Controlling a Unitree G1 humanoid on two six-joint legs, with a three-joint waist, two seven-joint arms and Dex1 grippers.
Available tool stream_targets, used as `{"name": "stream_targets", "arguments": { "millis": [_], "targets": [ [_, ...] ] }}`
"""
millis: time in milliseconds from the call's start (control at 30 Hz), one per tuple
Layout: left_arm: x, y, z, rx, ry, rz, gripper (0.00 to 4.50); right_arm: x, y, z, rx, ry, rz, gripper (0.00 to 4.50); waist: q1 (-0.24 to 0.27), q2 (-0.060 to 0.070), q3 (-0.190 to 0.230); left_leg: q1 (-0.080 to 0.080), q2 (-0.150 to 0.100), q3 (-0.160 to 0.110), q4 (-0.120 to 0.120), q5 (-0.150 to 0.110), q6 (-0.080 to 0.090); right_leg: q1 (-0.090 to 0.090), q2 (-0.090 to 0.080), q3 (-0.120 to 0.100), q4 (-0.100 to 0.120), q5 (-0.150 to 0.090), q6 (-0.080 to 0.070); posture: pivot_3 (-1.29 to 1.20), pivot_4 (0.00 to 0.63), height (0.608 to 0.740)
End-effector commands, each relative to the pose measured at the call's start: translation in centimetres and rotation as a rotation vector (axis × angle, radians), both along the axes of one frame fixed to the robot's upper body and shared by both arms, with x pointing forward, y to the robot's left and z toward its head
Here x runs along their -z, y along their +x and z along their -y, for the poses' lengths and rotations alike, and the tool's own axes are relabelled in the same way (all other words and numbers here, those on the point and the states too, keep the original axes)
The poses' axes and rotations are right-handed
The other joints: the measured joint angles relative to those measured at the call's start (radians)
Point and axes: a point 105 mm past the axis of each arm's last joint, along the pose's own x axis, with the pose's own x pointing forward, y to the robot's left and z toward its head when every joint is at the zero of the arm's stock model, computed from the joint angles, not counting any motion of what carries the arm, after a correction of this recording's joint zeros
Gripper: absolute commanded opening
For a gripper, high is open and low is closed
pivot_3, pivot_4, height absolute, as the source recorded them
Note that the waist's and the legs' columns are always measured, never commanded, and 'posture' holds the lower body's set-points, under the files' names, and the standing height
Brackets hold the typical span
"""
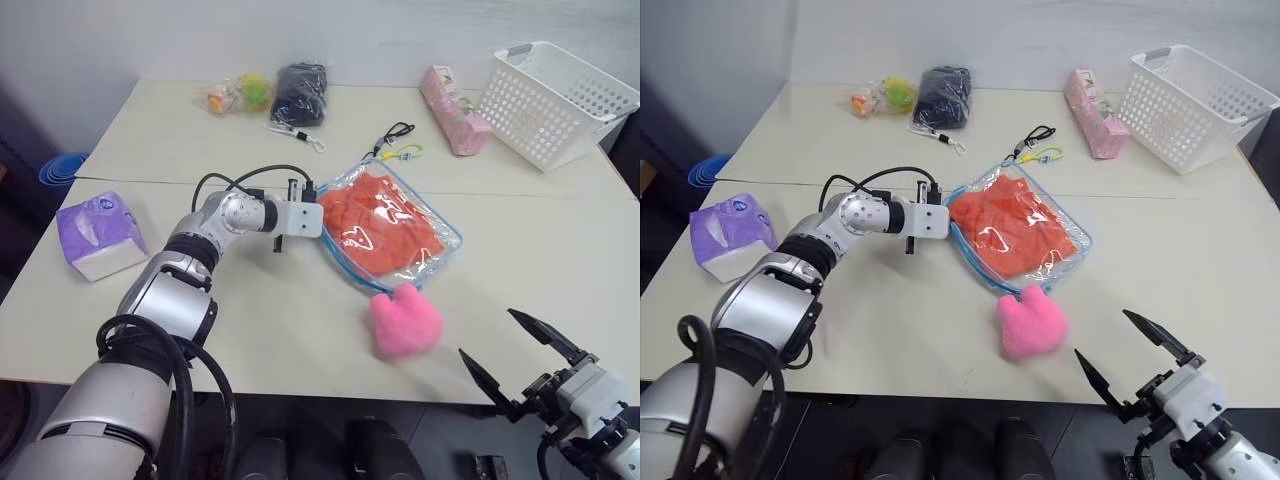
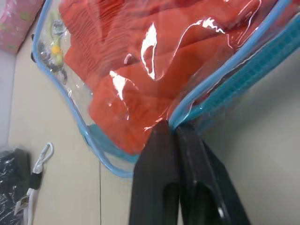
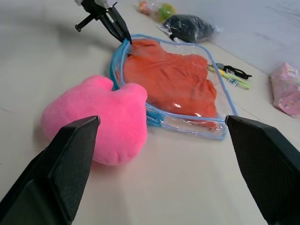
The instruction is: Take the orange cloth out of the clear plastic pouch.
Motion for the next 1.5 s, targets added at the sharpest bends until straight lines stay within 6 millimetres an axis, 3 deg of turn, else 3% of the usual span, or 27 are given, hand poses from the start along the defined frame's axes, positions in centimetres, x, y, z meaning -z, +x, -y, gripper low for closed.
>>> {"name": "stream_targets", "arguments": {
  "millis": [33, 200, 300, 367, 500, 600, 800, 933, 1167, 1300, 1500],
  "targets": [
    [-0.6, -0.7, -1.0, -0.001, -0.165, -0.129, 0.01, -1.0, 0.2, -0.3, -0.019, -0.005, 0.046, 4.50, -0.003, 0.000, 0.000, 0.000, 0.000, 0.000, 0.000, 0.000, 0.000, 0.000, 0.000, 0.000, 0.000, 0.000, 0.000, 0.00, 0.150, 0.740],
    [-0.5, -1.8, -3.6, -0.038, -0.347, -0.326, 0.01, -1.3, 0.6, -0.6, -0.055, -0.003, 0.053, 4.50, -0.011, 0.000, 0.000, 0.000, 0.000, 0.000, 0.000, 0.000, -0.001, 0.000, 0.000, 0.000, 0.002, 0.000, 0.000, 0.00, 0.150, 0.740],
    [-0.3, -3.8, -5.0, -0.095, -0.418, -0.404, 0.01, -1.2, 0.7, -0.4, -0.072, -0.008, 0.045, 4.50, -0.012, 0.001, -0.001, 0.000, 0.001, -0.001, 0.000, 0.001, -0.001, -0.001, 0.000, 0.000, 0.004, 0.000, 0.000, 0.00, 0.150, 0.740],
    [-0.2, -6.2, -5.6, -0.209, -0.513, -0.498, 0.01, -1.2, 0.9, -0.1, -0.080, -0.015, 0.037, 4.50, -0.016, 0.004, -0.002, 0.000, 0.002, -0.001, 0.000, 0.001, -0.001, -0.001, 0.000, 0.001, 0.005, 0.000, 0.000, 0.00, 0.150, 0.740],
    [1.0, -10.7, -5.1, -0.420, -0.607, -0.623, 0.01, -1.1, 1.0, 0.4, -0.091, -0.025, 0.026, 4.50, -0.005, 0.004, -0.002, -0.001, 0.002, -0.003, 0.001, 0.000, -0.001, -0.001, -0.001, 0.001, 0.005, 0.000, 0.000, 0.00, 0.150, 0.740],
    [2.0, -12.4, -4.1, -0.565, -0.691, -0.705, 0.01, -1.0, 1.1, 0.5, -0.100, -0.028, 0.021, 4.50, 0.012, 0.005, -0.002, 0.001, 0.001, -0.004, 0.003, 0.000, 0.000, 0.004, -0.002, 0.000, 0.001, 0.000, 0.000, 0.00, 0.150, 0.740],
    [2.6, -11.9, -0.5, -0.655, -0.798, -0.767, 0.01, -1.1, 1.4, 1.6, -0.094, -0.060, 0.013, 4.50, 0.017, 0.005, -0.002, 0.003, 0.000, -0.005, 0.009, -0.003, 0.005, 0.008, -0.001, 0.000, 0.002, 0.000, 0.000, 0.00, 0.150, 0.740],
    [2.8, -10.9, 2.4, -0.610, -0.804, -0.780, 0.01, -1.2, 1.1, 3.0, -0.073, -0.087, -0.009, 4.50, 0.017, 0.005, -0.002, 0.003, 0.000, -0.004, 0.009, -0.002, 0.004, 0.008, 0.000, 0.000, 0.002, 0.000, 0.000, 0.00, 0.150, 0.740],
    [3.0, -10.6, 4.4, -0.524, -0.741, -0.761, 0.01, -0.9, 0.8, 3.7, -0.046, -0.088, -0.066, 4.50, 0.017, 0.005, -0.002, 0.003, 0.000, -0.004, 0.009, 0.000, 0.000, 0.008, 0.000, 0.001, 0.001, 0.000, 0.000, 0.00, 0.150, 0.740],
    [2.6, -10.7, 4.4, -0.438, -0.700, -0.697, 0.87, -0.6, 0.7, 3.7, -0.034, -0.063, -0.088, 4.50, 0.017, 0.005, -0.002, 0.003, 0.001, -0.004, 0.008, 0.000, -0.001, 0.008, 0.000, 0.001, 0.001, 0.000, 0.000, 0.00, 0.150, 0.740],
    [1.4, -10.5, 3.7, -0.351, -0.730, -0.663, 2.79, -0.3, 0.2, 3.3, -0.039, 0.041, -0.161, 4.50, 0.017, 0.006, -0.002, 0.003, 0.000, -0.004, 0.008, 0.000, -0.001, 0.008, 0.000, 0.001, 0.001, 0.000, 0.000, 0.00, 0.150, 0.740]
  ]
}}
